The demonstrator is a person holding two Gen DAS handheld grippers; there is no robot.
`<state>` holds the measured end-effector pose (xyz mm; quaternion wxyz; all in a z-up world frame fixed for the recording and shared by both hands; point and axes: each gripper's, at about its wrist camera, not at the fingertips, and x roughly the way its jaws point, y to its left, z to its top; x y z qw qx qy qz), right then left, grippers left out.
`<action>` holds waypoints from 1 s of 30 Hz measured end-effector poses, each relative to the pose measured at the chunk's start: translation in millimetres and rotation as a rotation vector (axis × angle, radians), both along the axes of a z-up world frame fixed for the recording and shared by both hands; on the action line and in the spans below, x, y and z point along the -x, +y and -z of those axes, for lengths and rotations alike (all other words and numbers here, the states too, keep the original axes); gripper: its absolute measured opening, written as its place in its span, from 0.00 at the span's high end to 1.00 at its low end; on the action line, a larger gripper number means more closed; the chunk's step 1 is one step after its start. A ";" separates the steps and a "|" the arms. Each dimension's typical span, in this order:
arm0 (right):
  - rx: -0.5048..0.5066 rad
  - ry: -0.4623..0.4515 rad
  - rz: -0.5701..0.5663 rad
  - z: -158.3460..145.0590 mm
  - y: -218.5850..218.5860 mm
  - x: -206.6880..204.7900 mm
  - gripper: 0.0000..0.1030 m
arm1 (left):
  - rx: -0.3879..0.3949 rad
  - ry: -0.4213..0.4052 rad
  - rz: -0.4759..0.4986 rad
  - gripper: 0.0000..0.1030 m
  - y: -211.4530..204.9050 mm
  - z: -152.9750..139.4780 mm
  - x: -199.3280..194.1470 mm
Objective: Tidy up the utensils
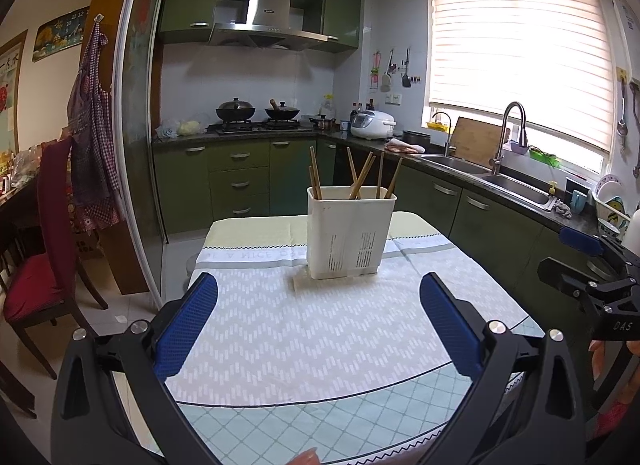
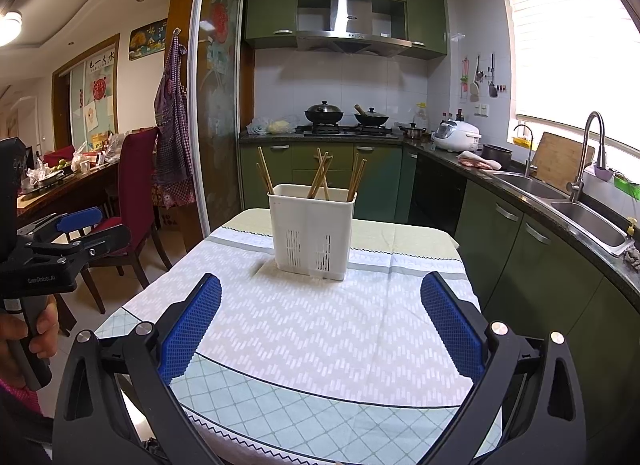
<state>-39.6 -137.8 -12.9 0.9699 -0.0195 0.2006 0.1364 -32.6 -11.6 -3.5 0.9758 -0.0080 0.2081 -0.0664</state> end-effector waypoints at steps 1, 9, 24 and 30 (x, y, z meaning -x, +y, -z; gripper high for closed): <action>0.001 -0.001 0.001 -0.1 0.0 0.2 0.04 | -0.002 -0.002 -0.001 0.06 -0.4 -0.2 -0.1; 0.003 -0.001 0.000 -0.1 0.1 -2.0 0.04 | -0.003 -0.009 -0.007 0.06 -0.6 -1.9 -1.1; 0.004 -0.001 0.000 0.1 0.1 -2.2 0.04 | -0.006 0.001 0.001 0.06 0.0 -1.2 -3.9; 0.004 0.002 -0.005 1.1 -0.4 -4.1 0.04 | -0.013 -0.031 -0.008 0.06 -3.1 -0.3 -0.8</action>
